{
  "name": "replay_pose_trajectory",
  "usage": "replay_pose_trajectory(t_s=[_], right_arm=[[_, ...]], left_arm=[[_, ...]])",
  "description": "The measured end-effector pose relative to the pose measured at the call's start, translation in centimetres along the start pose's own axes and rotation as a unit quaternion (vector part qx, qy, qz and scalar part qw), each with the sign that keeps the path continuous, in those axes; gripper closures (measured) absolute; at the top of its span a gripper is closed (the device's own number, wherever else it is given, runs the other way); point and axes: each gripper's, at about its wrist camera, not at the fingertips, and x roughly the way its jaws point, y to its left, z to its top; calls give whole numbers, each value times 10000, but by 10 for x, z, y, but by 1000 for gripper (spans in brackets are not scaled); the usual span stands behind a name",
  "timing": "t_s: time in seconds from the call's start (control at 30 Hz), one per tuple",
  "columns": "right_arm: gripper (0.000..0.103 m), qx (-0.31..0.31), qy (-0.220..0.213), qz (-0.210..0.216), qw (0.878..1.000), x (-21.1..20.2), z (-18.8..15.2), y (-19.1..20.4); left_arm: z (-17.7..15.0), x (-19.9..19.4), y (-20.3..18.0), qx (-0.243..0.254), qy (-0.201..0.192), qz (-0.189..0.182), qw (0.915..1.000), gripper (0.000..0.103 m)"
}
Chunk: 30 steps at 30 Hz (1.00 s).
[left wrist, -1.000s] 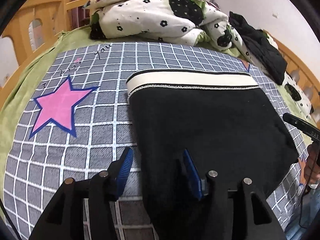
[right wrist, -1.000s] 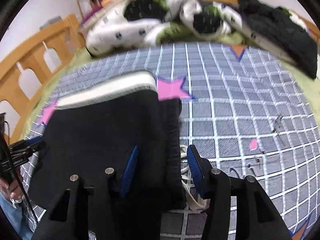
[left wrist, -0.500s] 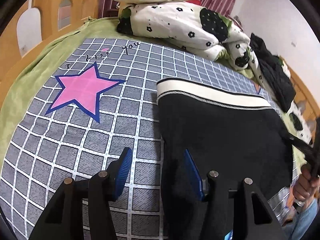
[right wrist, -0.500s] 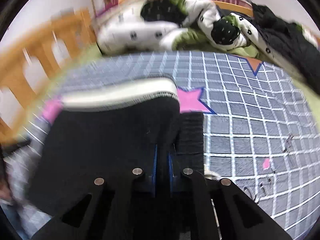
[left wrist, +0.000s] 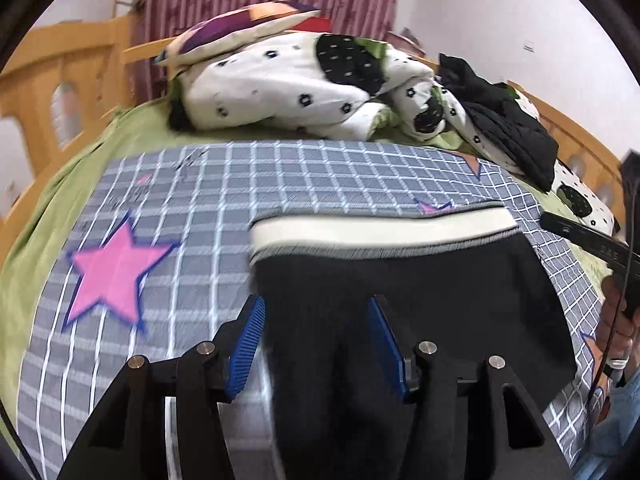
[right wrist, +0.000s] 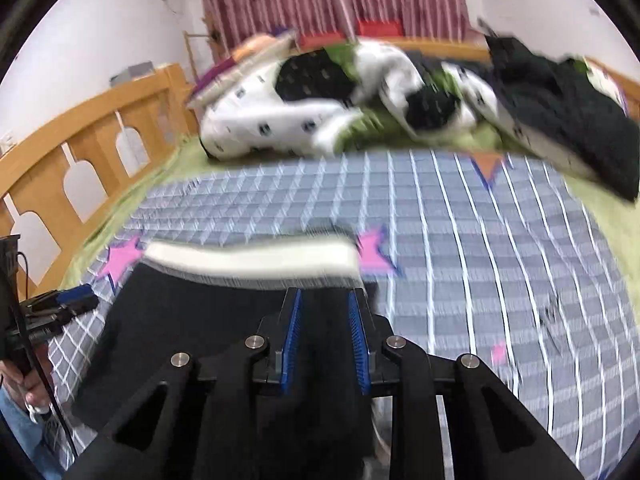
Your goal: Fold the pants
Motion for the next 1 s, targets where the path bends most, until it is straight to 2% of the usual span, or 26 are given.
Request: replay_pose_trajectory(t_s=[0.1, 0.17, 0.23, 0.3, 0.37, 0.5, 0.67, 0.73, 0.77, 0.83, 0.93, 1.0], right_arm=[[79, -43, 101, 189, 9998, 30, 19, 15], [79, -119, 373, 296, 9988, 56, 21, 22], [82, -454, 673, -36, 9967, 88, 13, 27], [82, -731, 606, -388, 9947, 107, 6, 24], [82, -688, 428, -416, 9958, 109, 3, 23], [82, -764, 417, -455, 9952, 108, 0, 23], [82, -628, 442, -296, 9966, 96, -4, 19], [79, -652, 494, -338, 9961, 81, -11, 21], [71, -660, 542, -341, 9958, 74, -16, 21], [61, -703, 701, -278, 9947, 55, -29, 24], [62, -834, 973, -490, 9905, 29, -46, 35], [62, -770, 968, -469, 9912, 6, -58, 37]], left_arm=[[19, 22, -3, -39, -49, -179, 9998, 51], [24, 51, -1, -22, 163, -104, 9998, 51], [21, 83, 3, -16, 490, 117, 9987, 52], [11, 101, 6, -53, 608, 87, 9981, 49], [6, 100, 6, 4, 445, 12, 9990, 47], [7, 96, 6, -23, 527, 9, 9986, 45], [-11, 70, -3, 3, 720, 150, 9973, 45], [-27, 49, -8, 164, 836, 72, 9963, 45], [-36, 38, -10, 253, 828, 23, 9962, 45], [-59, 11, -13, 458, 775, -117, 9959, 45], [-91, -25, -21, 866, 843, -384, 9919, 45], [-111, -45, -26, 1093, 844, -428, 9895, 45]])
